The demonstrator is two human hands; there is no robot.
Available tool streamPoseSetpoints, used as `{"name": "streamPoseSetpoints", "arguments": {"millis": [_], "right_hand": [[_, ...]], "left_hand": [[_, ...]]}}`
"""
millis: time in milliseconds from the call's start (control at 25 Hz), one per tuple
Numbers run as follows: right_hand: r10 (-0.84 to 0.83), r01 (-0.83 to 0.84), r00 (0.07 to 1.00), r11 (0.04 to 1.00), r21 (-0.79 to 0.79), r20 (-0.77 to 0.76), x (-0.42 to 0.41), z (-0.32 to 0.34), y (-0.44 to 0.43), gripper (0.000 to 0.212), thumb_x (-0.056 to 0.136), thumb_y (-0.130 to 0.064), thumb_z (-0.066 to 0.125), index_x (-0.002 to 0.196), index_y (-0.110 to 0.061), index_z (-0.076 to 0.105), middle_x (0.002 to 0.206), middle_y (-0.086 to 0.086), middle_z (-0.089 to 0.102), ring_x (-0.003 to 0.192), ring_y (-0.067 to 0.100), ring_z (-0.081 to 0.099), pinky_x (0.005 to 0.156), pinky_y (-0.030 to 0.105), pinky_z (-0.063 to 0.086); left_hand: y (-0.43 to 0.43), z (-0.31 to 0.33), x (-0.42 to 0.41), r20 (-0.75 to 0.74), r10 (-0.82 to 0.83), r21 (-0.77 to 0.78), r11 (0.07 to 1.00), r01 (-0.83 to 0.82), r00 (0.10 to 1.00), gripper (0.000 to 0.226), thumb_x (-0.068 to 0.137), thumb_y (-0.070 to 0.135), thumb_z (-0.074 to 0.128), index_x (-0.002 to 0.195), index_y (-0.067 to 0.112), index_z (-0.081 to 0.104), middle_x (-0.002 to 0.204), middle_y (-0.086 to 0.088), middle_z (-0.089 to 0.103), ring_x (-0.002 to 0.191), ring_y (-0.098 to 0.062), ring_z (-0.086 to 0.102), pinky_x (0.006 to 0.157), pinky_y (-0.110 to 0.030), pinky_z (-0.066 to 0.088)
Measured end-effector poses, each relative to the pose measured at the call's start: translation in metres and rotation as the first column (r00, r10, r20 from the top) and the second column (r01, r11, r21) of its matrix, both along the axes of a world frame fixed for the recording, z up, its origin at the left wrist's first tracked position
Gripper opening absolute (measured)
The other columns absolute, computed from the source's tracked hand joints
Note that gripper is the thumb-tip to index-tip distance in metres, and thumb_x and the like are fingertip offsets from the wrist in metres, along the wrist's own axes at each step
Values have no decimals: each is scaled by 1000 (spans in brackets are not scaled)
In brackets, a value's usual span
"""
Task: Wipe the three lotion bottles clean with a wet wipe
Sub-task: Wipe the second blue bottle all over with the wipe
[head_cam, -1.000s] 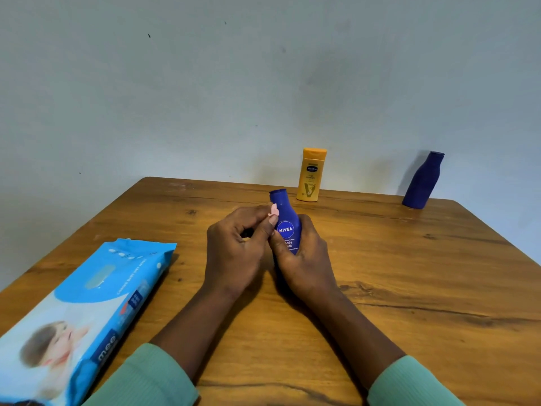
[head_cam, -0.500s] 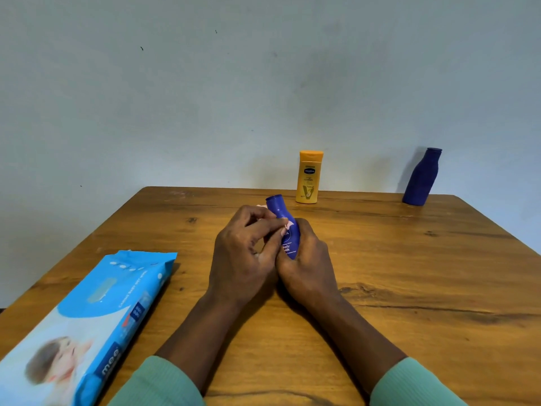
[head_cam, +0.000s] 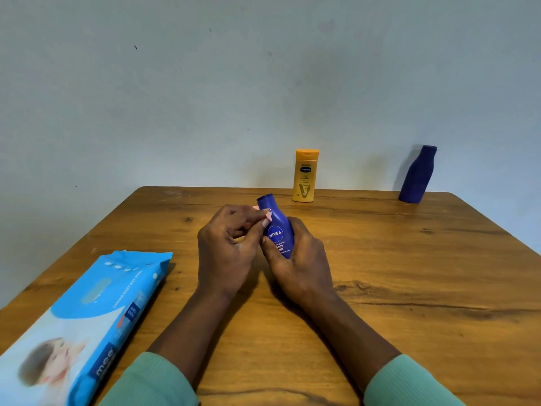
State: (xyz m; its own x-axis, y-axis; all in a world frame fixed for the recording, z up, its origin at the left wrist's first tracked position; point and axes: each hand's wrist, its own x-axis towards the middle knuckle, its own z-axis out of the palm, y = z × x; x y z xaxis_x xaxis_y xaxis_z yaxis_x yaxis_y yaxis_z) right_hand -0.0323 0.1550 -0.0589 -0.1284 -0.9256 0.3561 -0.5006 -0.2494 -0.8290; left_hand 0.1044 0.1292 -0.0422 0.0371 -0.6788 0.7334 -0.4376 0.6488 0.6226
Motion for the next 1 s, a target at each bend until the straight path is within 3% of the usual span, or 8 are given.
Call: {"name": "streamPoseSetpoints", "arguments": {"millis": [240,320,440,520,600,720,840,1000], "right_hand": [[62,-69,990,997,46,127,-3,-4,-1,51,96,-35,70,141,-23,49,97,-10,65,79,5,65,61,20,55],[120,-127,983,991,45,140,-6,-3,-1,54,94,-34,71,142,-24,49,103,-9,66,81,6,67,64,21,57],[210,-218,970,975,52,121,-9,1,0,65,82,-44,70,142,-26,52,112,-11,66,89,11,68,73,30,62],[239,-248,963,966,70,123,-10,1,0,65,80,-45,68,140,-28,53,112,-12,66,92,13,68,77,33,64],[236,-249,959,966,74,159,-11,0,-1,59,82,-44,66,137,-28,53,111,-11,66,91,9,67,76,31,62],[196,-223,934,973,58,298,-9,-2,-5,55,97,-32,65,149,-29,46,116,-12,63,90,7,69,81,33,61],[235,-270,896,962,43,376,-9,-4,-5,58,102,-27,61,154,-38,38,128,-16,56,98,5,69,76,24,60],[296,-346,875,936,67,383,-12,-5,-4,71,85,-39,57,155,-34,42,148,-5,50,112,8,60,74,11,52]], "left_hand": [[1,-5,0,-108,-190,325,921,215,976,14,86,18,82,99,17,77,93,5,77,88,-12,74,72,-33,63],[-2,-2,1,-293,-182,368,884,287,939,19,85,18,83,100,13,73,91,-1,76,79,-12,72,63,-28,61],[-10,5,6,-608,-73,396,835,382,790,26,83,21,84,100,11,66,76,-2,69,60,-9,62,52,-25,54],[-16,5,10,-705,-37,439,762,476,709,27,79,24,87,95,15,67,70,-1,65,52,-9,56,47,-24,50],[-15,1,9,-711,-68,502,648,572,700,22,79,21,86,86,16,65,68,-3,62,47,-8,52,42,-23,47],[-7,-1,6,-600,-201,586,549,596,775,19,82,15,82,85,14,63,67,-4,62,48,-10,54,45,-23,50],[-5,-3,4,-646,-208,515,592,620,734,11,88,14,78,92,9,69,69,-7,63,58,-15,58,53,-31,56],[-14,4,6,-791,-91,370,716,592,605,8,94,3,68,99,8,73,78,-3,69,68,-11,63,64,-24,59]]}}
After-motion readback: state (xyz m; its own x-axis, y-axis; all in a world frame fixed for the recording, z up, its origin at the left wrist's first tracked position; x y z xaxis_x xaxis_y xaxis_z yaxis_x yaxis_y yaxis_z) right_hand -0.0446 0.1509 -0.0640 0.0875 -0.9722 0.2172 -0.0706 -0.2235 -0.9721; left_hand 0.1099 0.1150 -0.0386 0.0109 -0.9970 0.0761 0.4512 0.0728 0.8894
